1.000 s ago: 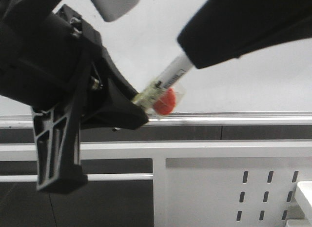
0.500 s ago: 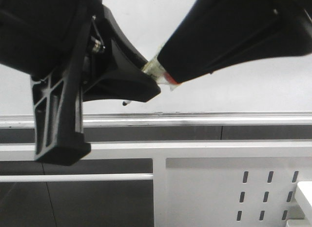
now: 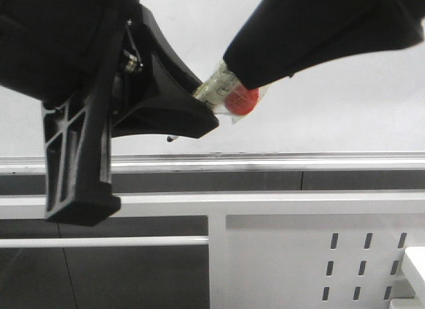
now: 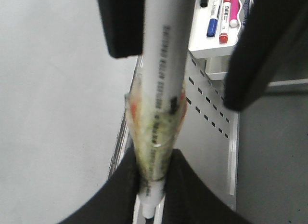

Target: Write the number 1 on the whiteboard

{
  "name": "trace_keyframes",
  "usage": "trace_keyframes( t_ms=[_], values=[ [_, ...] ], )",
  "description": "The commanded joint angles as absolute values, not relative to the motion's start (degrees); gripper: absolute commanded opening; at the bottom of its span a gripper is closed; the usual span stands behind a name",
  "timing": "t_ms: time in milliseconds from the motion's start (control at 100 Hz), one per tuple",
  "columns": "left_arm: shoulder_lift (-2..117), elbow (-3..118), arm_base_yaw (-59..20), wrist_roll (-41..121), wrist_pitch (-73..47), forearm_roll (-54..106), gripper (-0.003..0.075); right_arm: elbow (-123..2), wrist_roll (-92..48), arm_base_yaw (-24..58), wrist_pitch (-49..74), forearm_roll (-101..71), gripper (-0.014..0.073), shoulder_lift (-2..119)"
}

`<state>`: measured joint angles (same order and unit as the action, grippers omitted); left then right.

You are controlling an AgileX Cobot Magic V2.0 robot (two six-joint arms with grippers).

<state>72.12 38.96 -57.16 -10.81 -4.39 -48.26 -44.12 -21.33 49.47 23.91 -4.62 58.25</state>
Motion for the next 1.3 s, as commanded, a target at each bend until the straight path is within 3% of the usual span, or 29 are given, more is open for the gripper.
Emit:
trace_keyframes(
  t_ms=[0, 110, 490, 670, 980, 1200, 1290],
  values=[
    [70.6, 40.8, -57.6, -10.9, -1.9, -48.3, -0.002, -46.2, -22.0, 49.6, 19.7, -4.1, 0.0122, 57.7],
    [70.6, 40.8, -57.6, -10.9, -2.0, -48.3, -0.002, -46.2, -22.0, 49.6, 19.9, -4.1, -0.0079, 57.7],
    [70.6, 40.8, -57.6, -10.9, -2.4, -47.9, -0.0014, -46.2, -21.9, 49.4, 20.8, -4.5, -0.0072, 57.7],
    [67.7, 40.8, -57.2, -13.2, -5.5, -41.9, 0.0097, -46.2, -21.9, 49.3, 20.3, -4.5, -0.0072, 57.0],
    [55.4, 36.3, -46.9, -21.6, -4.5, -37.4, 0.0113, -45.8, -21.9, 46.3, 19.9, -4.5, -0.0072, 55.4],
    [47.0, 31.7, -42.5, -21.6, -4.3, -36.4, 0.0246, -45.8, -21.9, 42.7, 17.7, -4.8, -0.0072, 55.4],
    [45.6, 30.6, -42.5, -21.6, -3.3, -36.4, 0.0267, -45.8, -21.9, 42.7, 16.8, -4.8, -0.0072, 55.4]
  ],
)
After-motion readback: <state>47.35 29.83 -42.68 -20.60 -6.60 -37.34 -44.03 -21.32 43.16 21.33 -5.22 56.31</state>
